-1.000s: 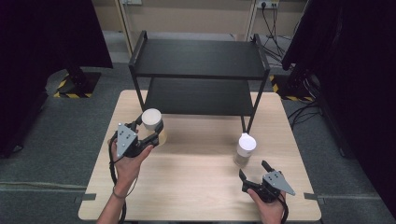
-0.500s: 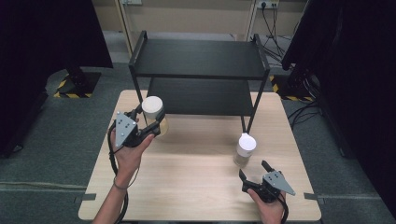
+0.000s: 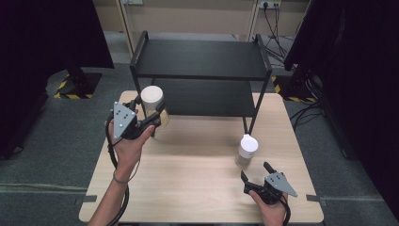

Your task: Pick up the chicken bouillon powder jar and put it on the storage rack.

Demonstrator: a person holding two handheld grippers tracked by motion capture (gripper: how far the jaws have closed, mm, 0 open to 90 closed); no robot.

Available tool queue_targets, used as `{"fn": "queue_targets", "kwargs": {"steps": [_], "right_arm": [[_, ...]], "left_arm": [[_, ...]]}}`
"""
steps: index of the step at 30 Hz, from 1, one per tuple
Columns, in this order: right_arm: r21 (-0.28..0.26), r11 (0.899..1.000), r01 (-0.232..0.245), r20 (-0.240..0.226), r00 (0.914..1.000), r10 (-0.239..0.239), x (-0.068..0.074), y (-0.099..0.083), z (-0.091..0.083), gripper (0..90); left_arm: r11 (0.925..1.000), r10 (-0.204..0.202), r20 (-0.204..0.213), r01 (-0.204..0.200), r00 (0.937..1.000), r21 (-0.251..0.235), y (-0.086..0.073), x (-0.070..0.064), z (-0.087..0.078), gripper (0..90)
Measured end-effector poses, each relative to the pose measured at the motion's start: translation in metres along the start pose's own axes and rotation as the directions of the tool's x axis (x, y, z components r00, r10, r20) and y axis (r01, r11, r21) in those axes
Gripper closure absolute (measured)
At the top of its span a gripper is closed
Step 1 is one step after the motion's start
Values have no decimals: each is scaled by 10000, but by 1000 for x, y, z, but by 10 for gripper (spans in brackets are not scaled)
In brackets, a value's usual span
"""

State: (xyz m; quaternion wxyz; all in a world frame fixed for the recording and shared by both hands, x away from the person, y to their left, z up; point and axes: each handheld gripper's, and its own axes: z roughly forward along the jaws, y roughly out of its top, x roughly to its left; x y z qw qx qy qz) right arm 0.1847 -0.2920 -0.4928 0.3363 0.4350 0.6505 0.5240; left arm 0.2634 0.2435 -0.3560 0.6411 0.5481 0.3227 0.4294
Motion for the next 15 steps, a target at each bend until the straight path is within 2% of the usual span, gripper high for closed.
{"fn": "queue_targets", "kwargs": {"steps": [15], "right_arm": [[46, 10000, -47, 4, 10000, 47, 0, 1, 0, 35]], "left_arm": [[9993, -75, -191, 68, 9998, -369, 16, 2, 8, 336]]}}
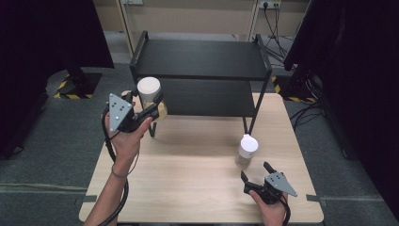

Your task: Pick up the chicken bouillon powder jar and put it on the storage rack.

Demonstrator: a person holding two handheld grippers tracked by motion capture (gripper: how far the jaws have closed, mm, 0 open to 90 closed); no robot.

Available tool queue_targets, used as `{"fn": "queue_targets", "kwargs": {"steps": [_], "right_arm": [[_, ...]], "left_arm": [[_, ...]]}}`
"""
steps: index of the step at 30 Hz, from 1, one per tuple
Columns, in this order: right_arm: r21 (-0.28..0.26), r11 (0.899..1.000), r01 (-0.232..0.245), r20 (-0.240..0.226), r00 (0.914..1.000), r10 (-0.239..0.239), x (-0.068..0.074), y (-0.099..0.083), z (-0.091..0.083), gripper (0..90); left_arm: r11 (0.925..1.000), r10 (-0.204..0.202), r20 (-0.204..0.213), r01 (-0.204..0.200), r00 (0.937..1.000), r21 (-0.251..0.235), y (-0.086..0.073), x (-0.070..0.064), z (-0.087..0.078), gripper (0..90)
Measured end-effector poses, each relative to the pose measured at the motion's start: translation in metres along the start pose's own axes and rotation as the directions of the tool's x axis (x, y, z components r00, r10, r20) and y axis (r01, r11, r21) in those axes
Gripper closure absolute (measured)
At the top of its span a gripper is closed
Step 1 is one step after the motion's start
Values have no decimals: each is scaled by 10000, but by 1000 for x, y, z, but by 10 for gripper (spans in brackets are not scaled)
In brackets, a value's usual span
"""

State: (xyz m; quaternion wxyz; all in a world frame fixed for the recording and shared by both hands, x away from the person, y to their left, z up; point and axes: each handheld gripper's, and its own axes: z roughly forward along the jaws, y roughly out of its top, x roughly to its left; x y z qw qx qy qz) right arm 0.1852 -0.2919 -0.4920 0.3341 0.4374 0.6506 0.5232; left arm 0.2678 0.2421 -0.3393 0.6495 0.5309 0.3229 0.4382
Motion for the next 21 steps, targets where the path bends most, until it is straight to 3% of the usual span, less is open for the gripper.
{"fn": "queue_targets", "kwargs": {"steps": [21], "right_arm": [[-33, 10000, -19, 20, 10000, 19, 0, 0, 0, 35]], "left_arm": [[9992, -54, -41, 52, 10000, -407, 26, 1, 18, 335]]}}
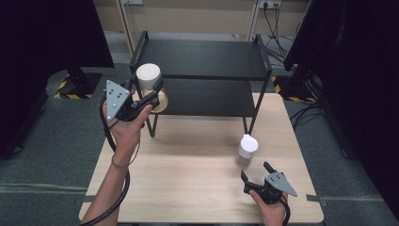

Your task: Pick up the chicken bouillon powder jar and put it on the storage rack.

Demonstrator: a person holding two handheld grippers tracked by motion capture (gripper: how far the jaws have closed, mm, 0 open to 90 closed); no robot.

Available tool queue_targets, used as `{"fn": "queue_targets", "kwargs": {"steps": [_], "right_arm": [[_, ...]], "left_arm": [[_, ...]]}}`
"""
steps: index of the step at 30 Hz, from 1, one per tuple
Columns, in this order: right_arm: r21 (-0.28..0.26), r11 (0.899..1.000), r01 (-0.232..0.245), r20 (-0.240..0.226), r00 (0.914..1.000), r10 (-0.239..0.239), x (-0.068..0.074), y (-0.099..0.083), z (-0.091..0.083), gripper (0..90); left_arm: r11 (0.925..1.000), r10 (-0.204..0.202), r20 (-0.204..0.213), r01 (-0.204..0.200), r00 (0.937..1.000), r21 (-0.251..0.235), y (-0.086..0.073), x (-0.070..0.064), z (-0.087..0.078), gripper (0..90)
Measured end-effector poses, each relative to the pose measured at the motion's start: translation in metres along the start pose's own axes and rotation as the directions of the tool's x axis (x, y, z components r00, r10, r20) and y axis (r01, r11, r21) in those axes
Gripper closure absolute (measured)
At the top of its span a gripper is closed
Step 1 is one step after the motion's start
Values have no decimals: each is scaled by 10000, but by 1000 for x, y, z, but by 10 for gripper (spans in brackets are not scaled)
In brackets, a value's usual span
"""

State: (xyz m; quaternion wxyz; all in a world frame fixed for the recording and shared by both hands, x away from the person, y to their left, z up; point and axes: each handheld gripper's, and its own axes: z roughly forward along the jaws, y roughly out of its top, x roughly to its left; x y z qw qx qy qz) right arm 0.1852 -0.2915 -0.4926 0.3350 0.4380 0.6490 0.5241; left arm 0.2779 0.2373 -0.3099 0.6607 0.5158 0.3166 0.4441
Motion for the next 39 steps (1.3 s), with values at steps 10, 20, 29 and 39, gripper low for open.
{"fn": "queue_targets", "kwargs": {"steps": [10, 20, 29, 39], "right_arm": [[1, 10000, -33, -4, 10000, 33, 0, 0, 0, 36], [8, 10000, -9, -19, 10000, 9, 0, 0, 0, 36], [11, 10000, -9, -9, 10000, 9, 0, 0, 0, 36], [3, 10000, -47, -10, 10000, 47, -1, 0, 0, 36]], "left_arm": [[10000, 46, -96, -46, 9999, -84, 15, 2, 10, 335], [9999, -44, -155, 41, 9999, -145, 23, 6, 12, 335], [9998, -34, -236, 29, 9997, -203, 28, 8, 14, 336], [9996, 72, -295, -80, 9995, -270, 41, 8, 22, 335]]}}
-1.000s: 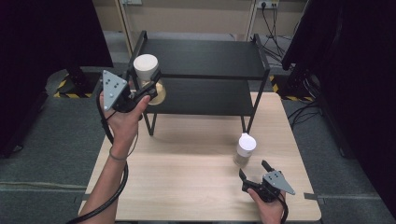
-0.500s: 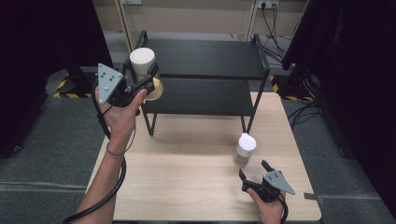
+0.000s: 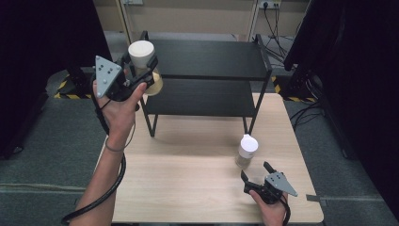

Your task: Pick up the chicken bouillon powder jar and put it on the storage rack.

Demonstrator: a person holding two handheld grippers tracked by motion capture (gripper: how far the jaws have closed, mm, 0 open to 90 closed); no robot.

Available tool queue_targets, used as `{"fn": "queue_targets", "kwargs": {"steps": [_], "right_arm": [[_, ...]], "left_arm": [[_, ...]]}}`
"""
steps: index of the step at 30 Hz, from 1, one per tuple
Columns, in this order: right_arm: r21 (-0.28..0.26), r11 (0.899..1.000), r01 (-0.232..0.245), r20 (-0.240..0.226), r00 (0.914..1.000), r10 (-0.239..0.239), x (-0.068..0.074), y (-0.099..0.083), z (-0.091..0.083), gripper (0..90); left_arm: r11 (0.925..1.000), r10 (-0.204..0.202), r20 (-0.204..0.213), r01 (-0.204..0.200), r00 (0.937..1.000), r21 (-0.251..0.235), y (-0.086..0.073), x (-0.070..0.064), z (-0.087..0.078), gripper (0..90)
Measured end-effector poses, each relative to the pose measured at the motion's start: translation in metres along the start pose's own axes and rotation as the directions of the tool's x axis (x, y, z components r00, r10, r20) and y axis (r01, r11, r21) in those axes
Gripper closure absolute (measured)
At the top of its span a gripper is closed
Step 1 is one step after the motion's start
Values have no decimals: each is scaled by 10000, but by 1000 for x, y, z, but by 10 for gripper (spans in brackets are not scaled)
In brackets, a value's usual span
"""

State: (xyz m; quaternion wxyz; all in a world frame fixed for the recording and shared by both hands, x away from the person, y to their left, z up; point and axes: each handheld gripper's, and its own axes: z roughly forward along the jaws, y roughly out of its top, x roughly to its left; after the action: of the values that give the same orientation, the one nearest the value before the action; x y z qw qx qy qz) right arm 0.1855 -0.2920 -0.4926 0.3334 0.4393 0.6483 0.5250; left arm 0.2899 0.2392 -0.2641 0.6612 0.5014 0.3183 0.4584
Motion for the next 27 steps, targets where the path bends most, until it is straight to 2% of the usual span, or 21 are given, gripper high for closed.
{"fn": "queue_targets", "kwargs": {"steps": [14, 27], "right_arm": [[9, 10000, -1, 4, 10000, 1, 0, 0, 0, 36], [7, 10000, -4, -11, 10000, 4, 0, 0, 0, 36]], "left_arm": [[9999, -6, -174, 4, 9998, -104, 11, 2, 10, 336], [10000, -6, -328, 4, 9995, -62, 19, 5, 32, 336]]}}
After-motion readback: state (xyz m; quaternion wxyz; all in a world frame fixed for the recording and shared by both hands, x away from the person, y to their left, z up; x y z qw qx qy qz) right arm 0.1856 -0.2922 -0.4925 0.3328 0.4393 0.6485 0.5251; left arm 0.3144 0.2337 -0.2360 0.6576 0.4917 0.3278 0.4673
